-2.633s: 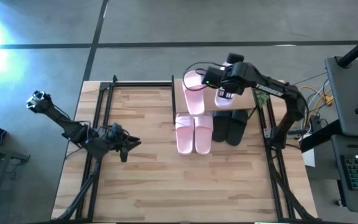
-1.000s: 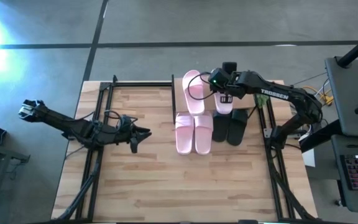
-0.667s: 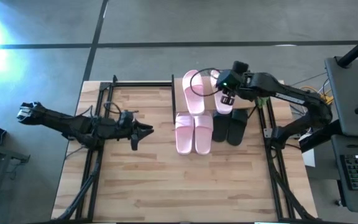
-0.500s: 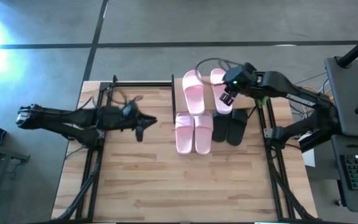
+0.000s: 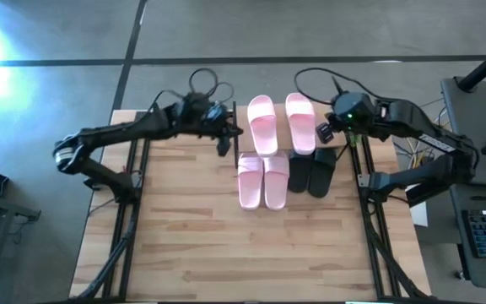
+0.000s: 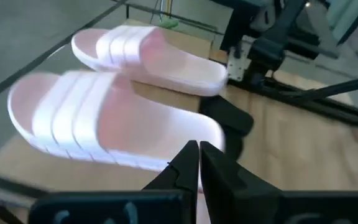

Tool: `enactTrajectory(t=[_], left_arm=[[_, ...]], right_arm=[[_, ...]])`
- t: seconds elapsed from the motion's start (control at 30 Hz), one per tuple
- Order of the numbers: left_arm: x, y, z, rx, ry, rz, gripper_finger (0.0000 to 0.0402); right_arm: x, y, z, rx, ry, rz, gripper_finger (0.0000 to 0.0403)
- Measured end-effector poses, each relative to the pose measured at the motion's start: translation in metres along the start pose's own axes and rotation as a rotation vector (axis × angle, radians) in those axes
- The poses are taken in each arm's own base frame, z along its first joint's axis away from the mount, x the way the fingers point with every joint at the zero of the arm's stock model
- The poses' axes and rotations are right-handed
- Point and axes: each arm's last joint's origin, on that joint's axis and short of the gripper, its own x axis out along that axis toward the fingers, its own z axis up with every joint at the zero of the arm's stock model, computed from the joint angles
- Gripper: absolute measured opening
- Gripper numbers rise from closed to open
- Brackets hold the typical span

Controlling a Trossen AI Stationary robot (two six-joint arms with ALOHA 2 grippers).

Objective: Pick and place slides into the shelf
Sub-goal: Adjust the pink slide on the shelf

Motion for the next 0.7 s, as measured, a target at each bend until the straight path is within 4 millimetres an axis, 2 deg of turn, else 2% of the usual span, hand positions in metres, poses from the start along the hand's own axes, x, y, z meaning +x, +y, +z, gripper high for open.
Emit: enactTrajectory(t=[0.33,0.53,0.7], left_arm=[[0.038,0.042,0.022,0.295,0.338,0.028,0.0],[0.056,0.063,0.033,0.336,0.404,0.037,0.0],[0.067,0.07,0.03,0.326,0.464,0.029,0.0]], right_arm=[[-0.005,-0.004,-0.002,0.057,-0.015,-0.002,0.0009],[0.001,-0.002,-0.003,0.098,-0.016,-0.05,0.0009],[0.003,-0.002,-0.004,0.115,-0.018,-0.067,0.0009]])
